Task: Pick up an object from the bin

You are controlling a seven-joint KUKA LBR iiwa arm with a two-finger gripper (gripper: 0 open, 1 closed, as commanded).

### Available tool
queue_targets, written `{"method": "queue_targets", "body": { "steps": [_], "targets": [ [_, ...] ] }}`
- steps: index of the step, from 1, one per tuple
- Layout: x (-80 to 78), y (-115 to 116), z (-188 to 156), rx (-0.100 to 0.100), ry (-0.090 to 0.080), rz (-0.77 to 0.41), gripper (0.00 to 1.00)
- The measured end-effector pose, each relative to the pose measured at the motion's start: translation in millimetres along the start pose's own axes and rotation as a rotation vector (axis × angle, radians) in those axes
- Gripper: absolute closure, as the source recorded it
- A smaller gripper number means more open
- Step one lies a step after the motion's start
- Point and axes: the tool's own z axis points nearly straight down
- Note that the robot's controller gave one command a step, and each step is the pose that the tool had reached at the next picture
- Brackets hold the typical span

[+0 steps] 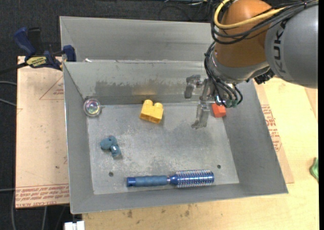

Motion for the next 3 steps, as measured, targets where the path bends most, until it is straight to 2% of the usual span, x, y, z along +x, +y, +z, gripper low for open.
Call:
{"method": "queue_targets", "body": {
  "steps": [1,2,3],
  "targets": [
    [120.8,3.0,114.8,0.0,0.007,-0.093,0.0],
    [124.5,2.5,145.0,0.0,-0.026,-0.101,0.0],
    [129.5,2.3,146.8,0.0,-0.007,-0.103,1.0]
  ]
}}
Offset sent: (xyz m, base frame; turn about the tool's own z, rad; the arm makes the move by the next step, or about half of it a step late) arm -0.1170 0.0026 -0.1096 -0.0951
